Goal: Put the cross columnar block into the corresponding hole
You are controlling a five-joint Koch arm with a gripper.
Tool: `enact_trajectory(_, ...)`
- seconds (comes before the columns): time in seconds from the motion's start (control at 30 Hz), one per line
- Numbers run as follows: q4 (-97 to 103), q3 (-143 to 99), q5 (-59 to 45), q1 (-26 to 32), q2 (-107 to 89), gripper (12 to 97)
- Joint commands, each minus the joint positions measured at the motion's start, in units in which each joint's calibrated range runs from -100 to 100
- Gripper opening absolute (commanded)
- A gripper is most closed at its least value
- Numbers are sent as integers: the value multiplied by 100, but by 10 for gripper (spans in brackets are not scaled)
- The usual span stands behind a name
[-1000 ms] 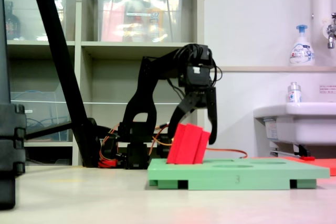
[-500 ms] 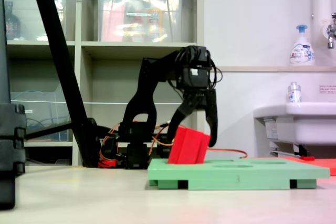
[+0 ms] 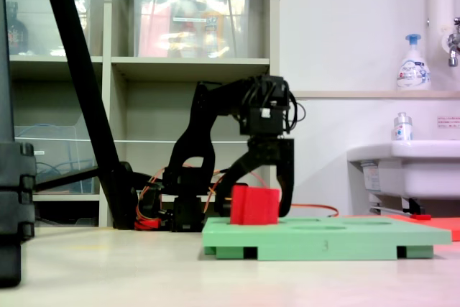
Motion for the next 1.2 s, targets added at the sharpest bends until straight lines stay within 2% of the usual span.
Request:
enact_trajectory(0.0,-323,133,-49,34,-477,721)
enact_trajectory(0.07,-323,143,-54,63,-673,755)
enact_trajectory(0.13,-323,163,-54,107,-938,825)
enact_trajectory(0.43,-323,312,-200,278,-4164,823)
enact_trajectory(0.53,-323,422,-737,239,-5296,813)
enact_trajectory(0.57,-323,432,-982,210,-5631,775)
enact_trajectory(0.63,-323,492,-1382,49,-6273,644)
enact_trajectory(0.8,-63,492,-2818,-752,-7083,510)
enact_trajectory(0.87,-15,382,-3575,-1167,-7028,510)
enact_trajectory(0.9,14,282,-3629,-1236,-6944,511)
enact_trajectory(1.17,650,-1991,-4186,-1372,-6720,523)
